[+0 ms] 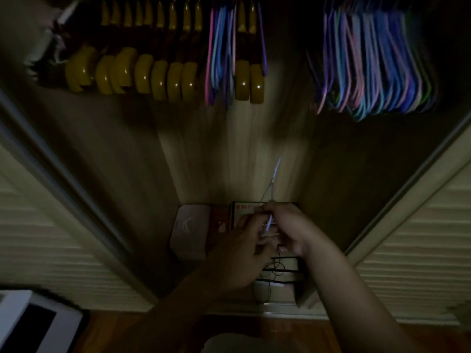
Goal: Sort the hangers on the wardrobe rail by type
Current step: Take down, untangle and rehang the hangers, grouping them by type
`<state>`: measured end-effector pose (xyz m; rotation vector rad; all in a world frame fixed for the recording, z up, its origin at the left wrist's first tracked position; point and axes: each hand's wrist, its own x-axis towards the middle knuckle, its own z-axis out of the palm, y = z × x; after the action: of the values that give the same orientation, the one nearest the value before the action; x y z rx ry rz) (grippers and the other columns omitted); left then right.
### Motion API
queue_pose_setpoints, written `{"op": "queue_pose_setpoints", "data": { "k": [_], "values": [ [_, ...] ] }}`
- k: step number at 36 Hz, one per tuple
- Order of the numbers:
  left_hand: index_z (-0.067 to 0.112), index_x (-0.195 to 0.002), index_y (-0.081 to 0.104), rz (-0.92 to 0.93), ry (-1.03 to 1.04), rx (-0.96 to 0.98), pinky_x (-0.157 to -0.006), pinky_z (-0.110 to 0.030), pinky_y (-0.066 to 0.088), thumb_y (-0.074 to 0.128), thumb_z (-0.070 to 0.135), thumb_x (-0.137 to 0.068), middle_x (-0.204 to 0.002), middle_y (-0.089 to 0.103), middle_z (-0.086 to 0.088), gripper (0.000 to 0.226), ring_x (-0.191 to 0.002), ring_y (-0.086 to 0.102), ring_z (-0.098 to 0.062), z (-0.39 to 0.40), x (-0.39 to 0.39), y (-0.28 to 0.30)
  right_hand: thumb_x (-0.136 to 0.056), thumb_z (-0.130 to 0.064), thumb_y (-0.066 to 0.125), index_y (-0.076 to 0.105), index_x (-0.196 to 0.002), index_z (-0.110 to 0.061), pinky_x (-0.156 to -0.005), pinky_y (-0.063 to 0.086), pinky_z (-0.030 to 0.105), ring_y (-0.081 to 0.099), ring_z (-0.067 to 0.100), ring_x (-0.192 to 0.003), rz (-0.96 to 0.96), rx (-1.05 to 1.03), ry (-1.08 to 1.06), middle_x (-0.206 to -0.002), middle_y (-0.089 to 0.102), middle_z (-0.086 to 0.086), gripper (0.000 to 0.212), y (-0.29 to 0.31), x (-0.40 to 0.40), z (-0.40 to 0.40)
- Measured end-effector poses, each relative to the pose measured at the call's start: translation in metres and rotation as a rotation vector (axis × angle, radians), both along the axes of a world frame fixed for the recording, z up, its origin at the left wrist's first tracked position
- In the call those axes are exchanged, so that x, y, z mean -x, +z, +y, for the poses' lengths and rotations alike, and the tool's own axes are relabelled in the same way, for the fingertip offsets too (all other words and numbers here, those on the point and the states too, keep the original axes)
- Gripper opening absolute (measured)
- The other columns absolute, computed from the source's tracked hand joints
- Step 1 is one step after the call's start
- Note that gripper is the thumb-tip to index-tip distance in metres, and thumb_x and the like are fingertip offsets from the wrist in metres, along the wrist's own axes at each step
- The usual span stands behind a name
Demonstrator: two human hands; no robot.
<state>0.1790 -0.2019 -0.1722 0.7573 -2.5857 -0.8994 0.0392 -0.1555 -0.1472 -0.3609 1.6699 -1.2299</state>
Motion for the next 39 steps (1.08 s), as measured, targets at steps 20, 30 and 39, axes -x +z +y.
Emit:
{"op": "queue_pose_setpoints", "data": {
  "k": [20,30,39],
  "values": [
    [0.028,-0.088,0.067,0.525,0.091,0.186,-0.073,-0.018,0.048,0.060,0.017,-0.097,-0.086,0.068,0.008,0.016,-0.082,0.063,-0.003,-0.089,0.025,0.192,-0.087,-0.040,0.049,0.061,-0.076,-0.012,-0.076,0.051,0.041,0.061,0.035,-0.082,1.000,0.134,-0.124,-0.083,0.065,0.017,0.033,0.175,0.054,0.002],
    [0.029,-0.114,0.060,0.421,0.269,0.535,-0.082,-0.025,0.048,0.052,0.024,-0.099,-0.110,0.054,0.012,0.018,-0.096,0.054,-0.003,-0.107,0.029,0.281,-0.103,-0.023,0.039,0.052,-0.082,-0.009,-0.062,0.028,0.033,0.046,0.025,-0.075,1.303,0.087,-0.126,-0.075,0.047,0.005,0.029,0.233,0.084,-0.038],
    [0.022,-0.152,0.030,0.399,0.427,0.933,-0.120,-0.049,0.026,0.061,0.024,-0.089,-0.155,0.023,-0.014,0.070,-0.147,0.019,-0.031,-0.128,0.037,0.325,-0.100,-0.027,0.042,0.053,-0.076,-0.012,-0.063,0.034,0.030,0.049,0.026,-0.071,1.331,-0.032,-0.103,-0.066,0.045,-0.001,0.031,0.237,0.092,-0.065]
  ]
}}
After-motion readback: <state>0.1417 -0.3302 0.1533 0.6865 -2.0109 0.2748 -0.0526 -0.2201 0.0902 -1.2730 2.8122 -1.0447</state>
